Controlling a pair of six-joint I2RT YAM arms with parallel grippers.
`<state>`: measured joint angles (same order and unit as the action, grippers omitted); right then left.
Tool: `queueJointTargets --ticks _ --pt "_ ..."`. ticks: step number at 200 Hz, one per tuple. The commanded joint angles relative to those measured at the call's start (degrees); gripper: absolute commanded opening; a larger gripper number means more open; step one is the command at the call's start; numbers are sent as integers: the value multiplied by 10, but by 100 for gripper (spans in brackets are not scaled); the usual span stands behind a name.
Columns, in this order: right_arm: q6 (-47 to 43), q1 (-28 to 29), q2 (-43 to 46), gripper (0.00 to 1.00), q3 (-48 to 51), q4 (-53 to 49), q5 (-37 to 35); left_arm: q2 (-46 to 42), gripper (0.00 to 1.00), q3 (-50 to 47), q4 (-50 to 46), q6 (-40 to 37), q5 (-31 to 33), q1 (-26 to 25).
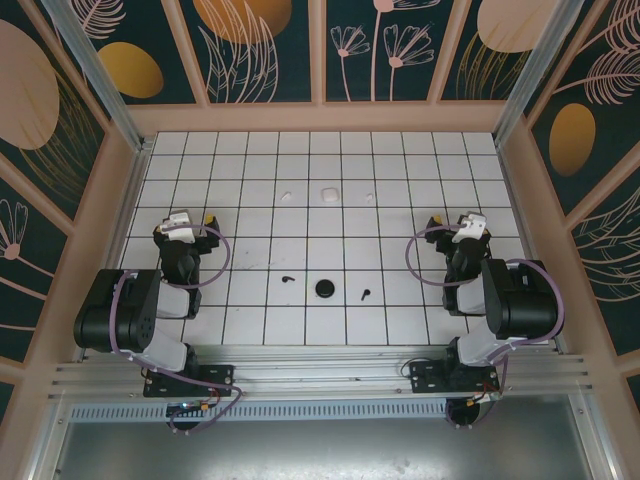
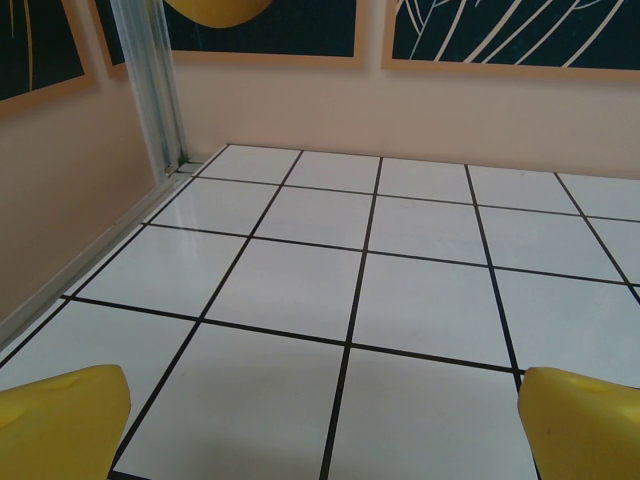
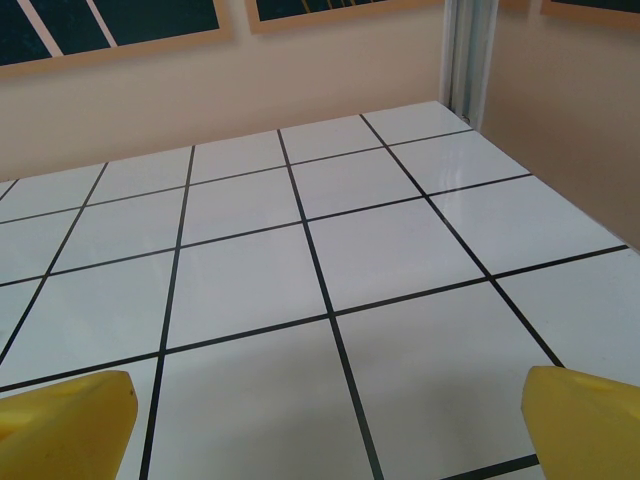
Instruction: Insert wireless bluetooth earbuds into charging case
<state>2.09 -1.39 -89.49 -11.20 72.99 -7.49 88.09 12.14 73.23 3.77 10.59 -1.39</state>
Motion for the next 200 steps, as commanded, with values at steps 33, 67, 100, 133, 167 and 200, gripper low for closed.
queueJointTargets --ticks 33,67,100,133,167,200 --pt "8 5 14 99 -9 7 5 -11 99 10 4 10 4 4" --pt "8 5 13 99 -9 7 5 -11 99 10 4 10 4 5" --pt "9 5 14 99 -9 6 6 -11 98 10 4 10 4 4" --pt "10 4 23 99 -9 1 -2 -11 99 8 6 10 4 5" --pt "2 13 97 99 -28 -107 6 -81 99 28 -93 42 80 4" --pt "38 13 182 99 -147 -425 8 -152 98 98 -290 65 103 4"
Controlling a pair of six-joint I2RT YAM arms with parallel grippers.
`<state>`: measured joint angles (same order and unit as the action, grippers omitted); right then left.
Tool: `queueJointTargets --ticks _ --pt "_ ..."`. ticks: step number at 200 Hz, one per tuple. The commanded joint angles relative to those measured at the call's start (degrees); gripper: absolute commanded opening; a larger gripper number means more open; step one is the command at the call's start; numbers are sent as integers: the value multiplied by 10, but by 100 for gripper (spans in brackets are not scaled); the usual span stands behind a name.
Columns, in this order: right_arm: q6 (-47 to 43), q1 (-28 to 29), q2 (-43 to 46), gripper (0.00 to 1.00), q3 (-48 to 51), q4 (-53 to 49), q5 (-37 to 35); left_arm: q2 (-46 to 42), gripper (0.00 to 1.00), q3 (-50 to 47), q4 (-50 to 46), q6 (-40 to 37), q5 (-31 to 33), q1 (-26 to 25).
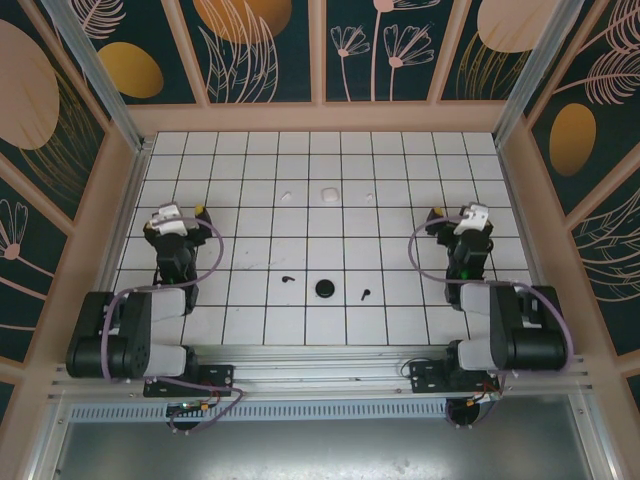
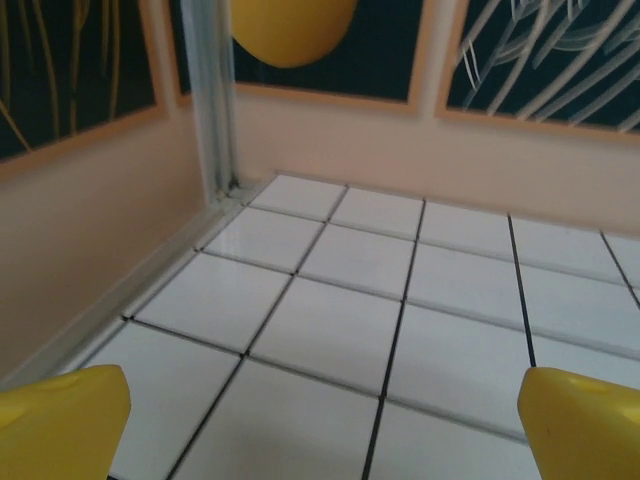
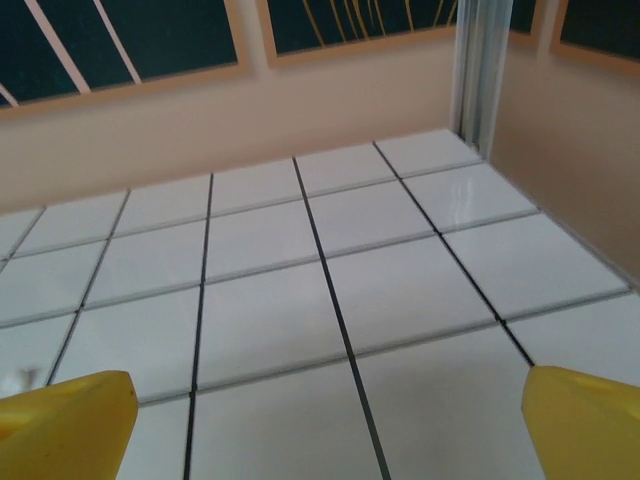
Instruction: Insert wireless bluetooth earbuds into charging case
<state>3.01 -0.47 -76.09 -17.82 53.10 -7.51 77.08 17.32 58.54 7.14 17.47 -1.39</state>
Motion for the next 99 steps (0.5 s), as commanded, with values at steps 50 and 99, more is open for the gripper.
queueJointTargets --ticks 50,99 --pt "5 46 92 97 -192 -468 154 -127 99 138 -398 109 -75 4" --pt "-103 250 17 94 -277 -668 155 -141 91 162 -602 191 -169 3"
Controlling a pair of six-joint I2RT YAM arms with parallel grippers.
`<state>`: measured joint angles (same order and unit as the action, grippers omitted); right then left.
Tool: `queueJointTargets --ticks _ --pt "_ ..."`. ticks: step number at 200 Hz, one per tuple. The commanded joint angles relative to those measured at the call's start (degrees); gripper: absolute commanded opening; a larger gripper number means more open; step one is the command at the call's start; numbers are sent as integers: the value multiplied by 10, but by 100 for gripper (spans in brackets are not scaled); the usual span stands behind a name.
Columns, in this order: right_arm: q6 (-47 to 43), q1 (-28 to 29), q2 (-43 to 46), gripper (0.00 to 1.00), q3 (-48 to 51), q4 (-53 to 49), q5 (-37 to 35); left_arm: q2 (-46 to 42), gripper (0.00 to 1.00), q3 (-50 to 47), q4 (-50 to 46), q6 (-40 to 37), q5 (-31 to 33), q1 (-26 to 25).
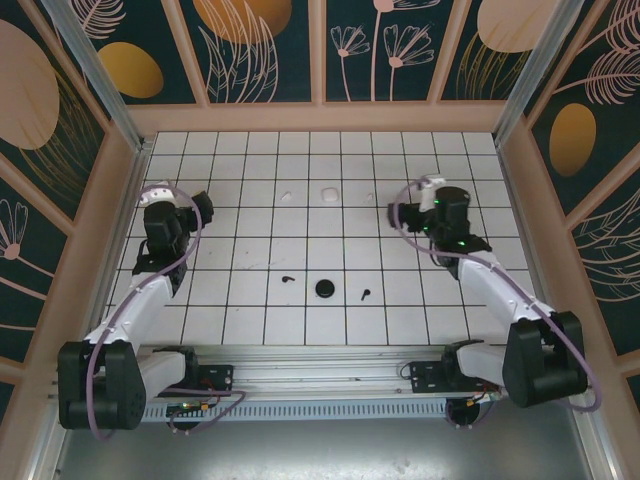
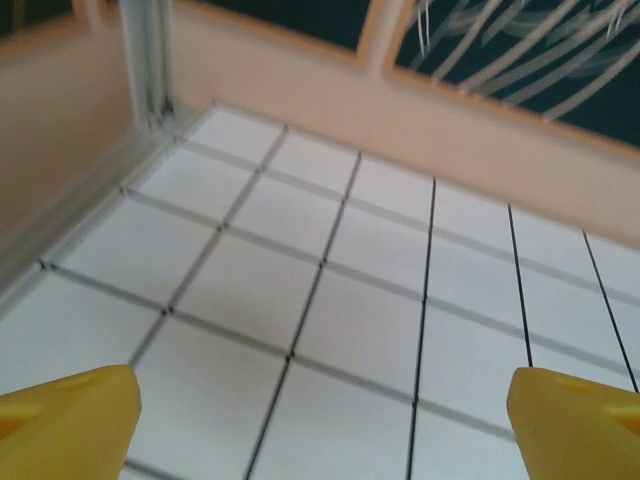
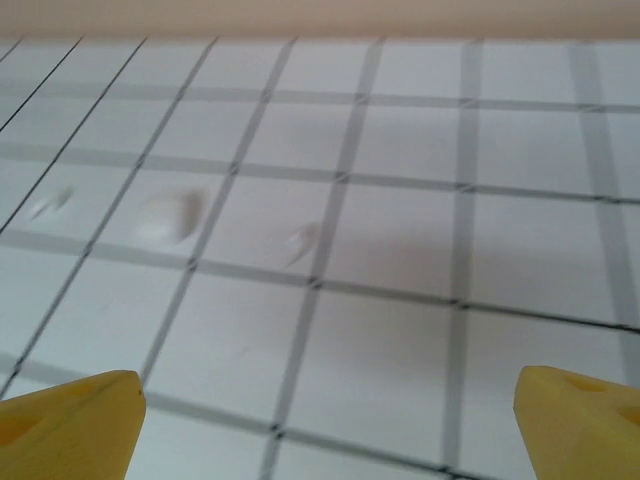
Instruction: Insert wireless bluetooth earbuds into charging case
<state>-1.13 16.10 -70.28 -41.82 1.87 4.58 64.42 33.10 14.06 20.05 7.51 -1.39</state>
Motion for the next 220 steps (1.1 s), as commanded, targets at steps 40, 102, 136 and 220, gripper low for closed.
queueJointTargets --ticks 40,102,136,220 --pt "-83 223 -74 94 -43 -193 65 -83 89 -54 -178 147 -202 -19" --pt "-107 311 -152 90 -77 -226 8 -161 59 -102 -170 225 -236 -121" --pt "-106 340 -228 87 -116 -242 -20 -181 55 -113 -158 227 -272 -130" --pt "-120 374 -315 83 -170 -257 -52 -186 59 -150 -141 231 -305 -130"
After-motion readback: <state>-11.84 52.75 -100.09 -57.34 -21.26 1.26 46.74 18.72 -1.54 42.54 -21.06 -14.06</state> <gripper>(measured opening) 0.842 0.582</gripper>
